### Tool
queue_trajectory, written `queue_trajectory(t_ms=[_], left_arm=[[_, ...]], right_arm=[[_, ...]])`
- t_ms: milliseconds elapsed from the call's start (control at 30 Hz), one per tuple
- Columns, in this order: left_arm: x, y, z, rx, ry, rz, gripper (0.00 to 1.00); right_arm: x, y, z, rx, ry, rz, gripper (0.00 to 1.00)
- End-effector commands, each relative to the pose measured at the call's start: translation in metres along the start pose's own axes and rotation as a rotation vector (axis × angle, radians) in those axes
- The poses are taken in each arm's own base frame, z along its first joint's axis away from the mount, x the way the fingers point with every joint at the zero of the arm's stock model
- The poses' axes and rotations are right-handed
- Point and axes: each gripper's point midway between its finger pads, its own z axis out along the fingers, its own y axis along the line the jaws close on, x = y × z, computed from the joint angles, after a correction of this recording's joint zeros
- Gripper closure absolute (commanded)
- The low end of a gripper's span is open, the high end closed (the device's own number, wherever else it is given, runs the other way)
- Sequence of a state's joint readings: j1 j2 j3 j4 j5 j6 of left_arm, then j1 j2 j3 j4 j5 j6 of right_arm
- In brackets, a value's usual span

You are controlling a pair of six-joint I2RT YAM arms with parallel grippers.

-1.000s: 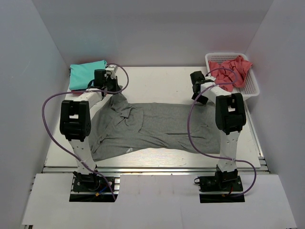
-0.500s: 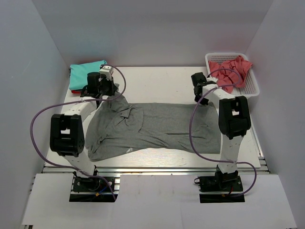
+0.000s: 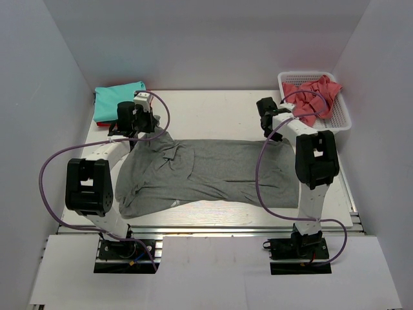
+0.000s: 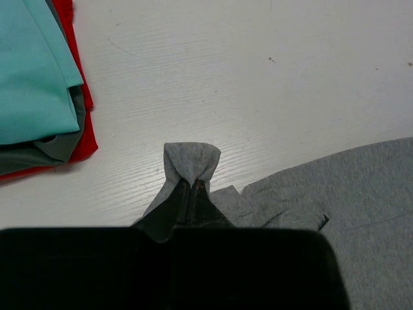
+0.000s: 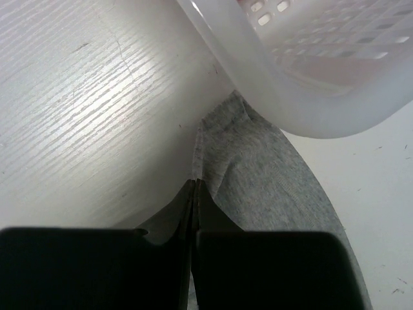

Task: Fold and stack the t-shirts
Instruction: Grap the side of the flattened tshirt furthest away from the robot with both arms, then fold the other side of the tshirt into a rectangle

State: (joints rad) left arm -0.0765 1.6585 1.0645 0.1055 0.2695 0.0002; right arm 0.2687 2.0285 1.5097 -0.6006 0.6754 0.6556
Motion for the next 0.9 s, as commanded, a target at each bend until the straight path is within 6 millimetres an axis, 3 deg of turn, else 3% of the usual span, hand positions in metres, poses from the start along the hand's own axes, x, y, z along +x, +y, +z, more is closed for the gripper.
queue_trajectory(t_ms=[0,67,167,233,267,300,333,467,533,567,700,867], left_arm=[[-0.021,-0.002,-0.010,-0.005,-0.061,0.016,1.00],[-0.022,-0.004,-0.013,0.005,-0.060,0.016,1.00],[-0.021,-0.006,-0.020,0.003,-0.051,0.000,1.00],[-0.019,-0.014,-0.033,0.020,-0.027,-0.048,1.00],[-0.007,-0.016,-0.038,0.019,-0.009,-0.053,1.00],[-0.018,-0.025,-0.051,0.031,-0.051,-0.050,1.00],[-0.008,-0.024,-0.058,0.015,-0.042,-0.053,1.00],[-0.013,-0.024,-0.095,-0.052,-0.110,-0.110,1.00],[-0.009,-0.018,-0.107,-0.106,-0.146,-0.135,1.00],[-0.021,-0.022,-0.121,-0.101,-0.204,-0.123,1.00],[-0.023,-0.025,-0.143,-0.114,-0.274,-0.148,1.00],[0.013,-0.018,-0.163,-0.198,-0.219,-0.242,1.00]], right_arm=[[-0.012,0.000,-0.002,0.018,-0.031,0.026,1.00],[-0.017,0.000,-0.011,-0.004,-0.040,0.033,1.00],[-0.004,-0.006,-0.015,-0.014,-0.029,0.012,1.00],[0.002,-0.015,-0.029,-0.037,-0.026,0.002,1.00],[0.000,-0.018,-0.038,-0.052,-0.037,0.009,1.00],[0.004,-0.024,-0.044,-0.058,-0.036,0.003,1.00],[0.010,-0.027,-0.044,-0.058,-0.029,-0.003,1.00],[0.020,-0.038,-0.065,-0.088,-0.024,-0.026,1.00],[0.021,-0.045,-0.075,-0.091,-0.032,-0.030,1.00],[0.022,-0.049,-0.076,-0.085,-0.032,-0.043,1.00],[0.020,-0.064,-0.089,-0.082,-0.058,-0.037,1.00],[0.023,-0.085,-0.105,-0.081,-0.074,-0.023,1.00]])
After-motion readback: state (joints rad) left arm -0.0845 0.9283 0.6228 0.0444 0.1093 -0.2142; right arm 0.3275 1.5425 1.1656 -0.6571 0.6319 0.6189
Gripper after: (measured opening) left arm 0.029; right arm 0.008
